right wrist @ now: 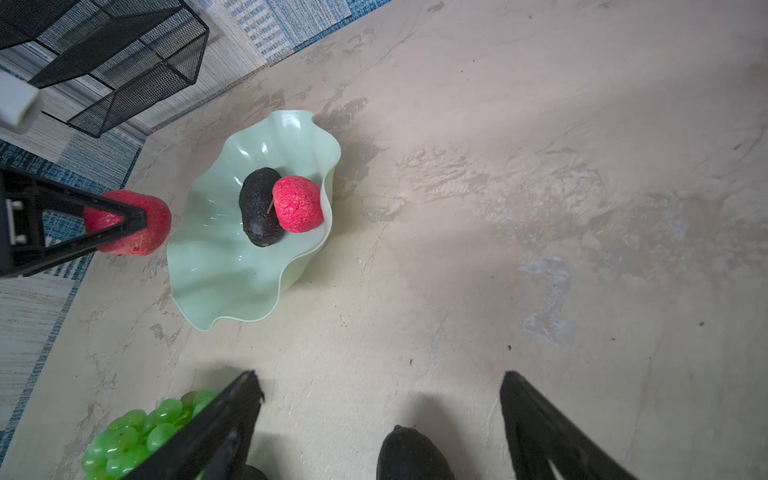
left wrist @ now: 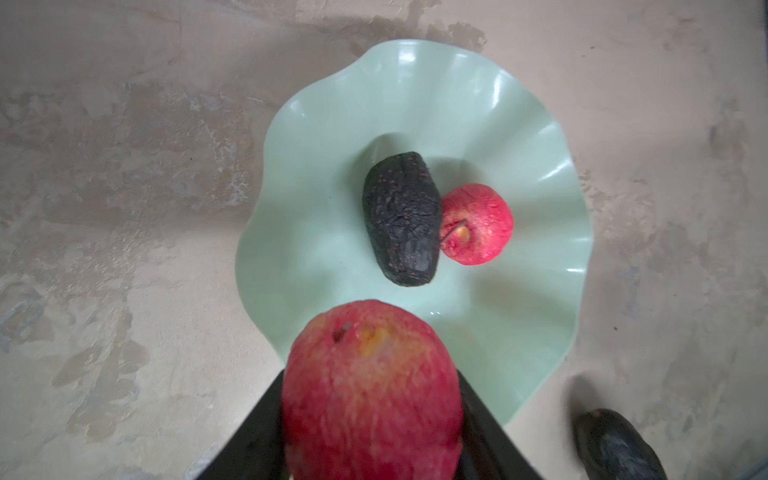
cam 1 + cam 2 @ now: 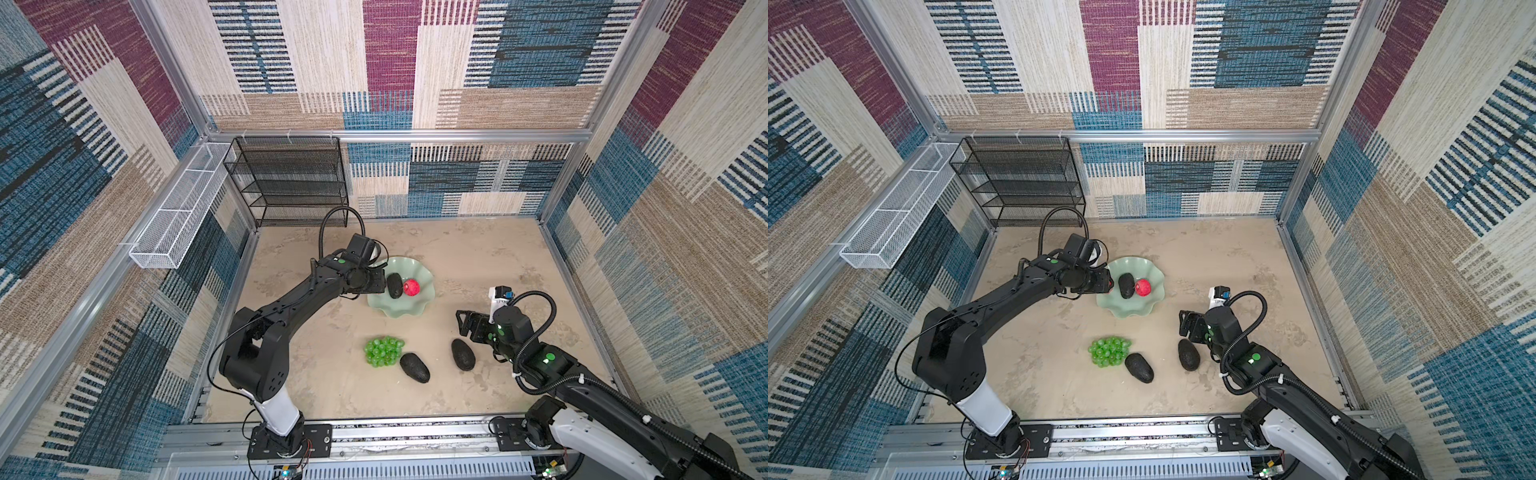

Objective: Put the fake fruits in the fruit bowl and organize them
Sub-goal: 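Lower the red apple into the bowl with the left gripper and release, then grasp the avocado nearest the right gripper while the left arm draws back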

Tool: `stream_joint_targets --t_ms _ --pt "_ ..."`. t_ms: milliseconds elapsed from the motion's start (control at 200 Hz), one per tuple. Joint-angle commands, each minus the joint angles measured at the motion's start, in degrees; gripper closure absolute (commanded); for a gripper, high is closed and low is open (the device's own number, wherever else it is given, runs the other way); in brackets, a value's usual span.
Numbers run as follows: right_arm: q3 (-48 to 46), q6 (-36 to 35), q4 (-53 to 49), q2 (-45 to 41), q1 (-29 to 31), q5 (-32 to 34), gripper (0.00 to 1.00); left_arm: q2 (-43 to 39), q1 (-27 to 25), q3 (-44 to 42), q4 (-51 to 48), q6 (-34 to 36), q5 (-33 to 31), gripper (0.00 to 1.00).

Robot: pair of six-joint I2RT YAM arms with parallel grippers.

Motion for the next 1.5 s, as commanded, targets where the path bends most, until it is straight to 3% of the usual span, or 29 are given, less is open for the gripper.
stream_joint_targets --t_ms 0,561,957,1247,1498 --pt "-0.53 0.79 -0.6 -0.14 0.04 0.67 0.08 2.21 0.1 1.74 1.49 -0.03 1.44 0.46" --pt "-3.96 2.59 -2.65 -0.28 0.04 -2.61 0.09 13.0 0.09 6.56 -0.27 -1.65 0.64 0.4" --pt "-4.19 3.59 -4.54 2.04 0.2 -5.38 0.12 11.55 0.05 9.34 -1.78 -2.35 1.3 0.29" --pt "-4.42 10.7 -9.88 3.19 6.88 -1.67 0.16 -1.61 0.17 9.29 -0.55 -0.9 -3.92 0.27" --pt "-5.07 14.02 -5.91 9.24 11.38 0.58 0.19 -22.32 2.54 -1.49 5.31 4.37 -11.71 0.23"
